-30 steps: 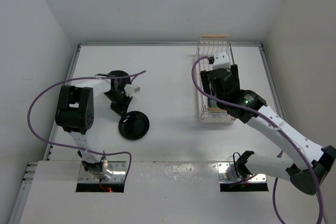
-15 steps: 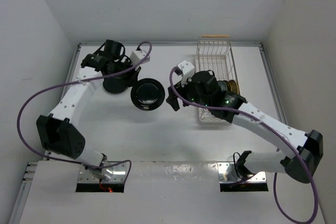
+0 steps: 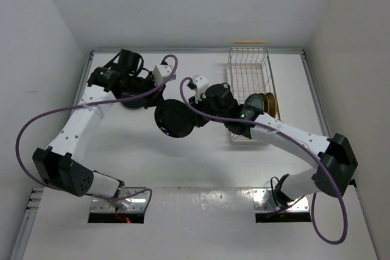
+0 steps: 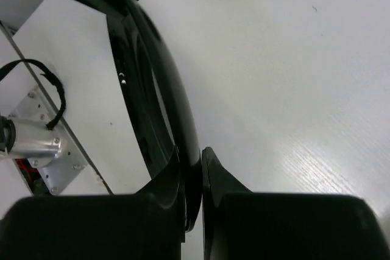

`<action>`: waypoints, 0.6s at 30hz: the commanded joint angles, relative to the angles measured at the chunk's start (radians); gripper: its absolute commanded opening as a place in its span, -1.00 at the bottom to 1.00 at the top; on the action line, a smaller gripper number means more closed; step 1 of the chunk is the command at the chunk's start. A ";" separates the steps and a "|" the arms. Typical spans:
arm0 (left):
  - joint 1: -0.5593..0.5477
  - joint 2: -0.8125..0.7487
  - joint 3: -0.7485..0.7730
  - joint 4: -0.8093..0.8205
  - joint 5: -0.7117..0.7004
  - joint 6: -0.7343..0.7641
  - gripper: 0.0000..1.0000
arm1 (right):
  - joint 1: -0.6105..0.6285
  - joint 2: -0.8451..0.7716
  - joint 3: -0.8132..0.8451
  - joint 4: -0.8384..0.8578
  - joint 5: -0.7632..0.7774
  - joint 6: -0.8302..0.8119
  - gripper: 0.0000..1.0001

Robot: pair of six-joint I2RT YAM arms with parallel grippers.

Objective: Load the plates into the dish rack

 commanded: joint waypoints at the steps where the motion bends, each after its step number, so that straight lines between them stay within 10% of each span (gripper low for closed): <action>1: -0.007 -0.052 0.005 0.018 0.064 -0.031 -1.00 | 0.009 -0.054 -0.024 0.134 0.067 0.044 -1.00; 3: 0.004 -0.052 -0.006 0.069 -0.030 -0.098 -0.67 | 0.009 -0.095 -0.050 0.177 0.114 0.046 -1.00; 4: 0.004 -0.052 -0.006 0.099 -0.077 -0.147 0.20 | 0.006 -0.109 -0.044 0.151 0.211 0.043 -1.00; 7: 0.060 -0.028 -0.017 0.138 -0.275 -0.245 0.66 | 0.005 -0.134 -0.001 0.034 0.486 0.025 -1.00; 13: 0.199 -0.017 -0.046 0.193 -0.490 -0.358 0.71 | -0.024 -0.137 0.062 -0.161 1.192 -0.055 -1.00; 18: 0.294 -0.061 -0.132 0.239 -0.487 -0.379 0.74 | -0.083 -0.193 -0.024 -0.121 1.263 -0.082 -1.00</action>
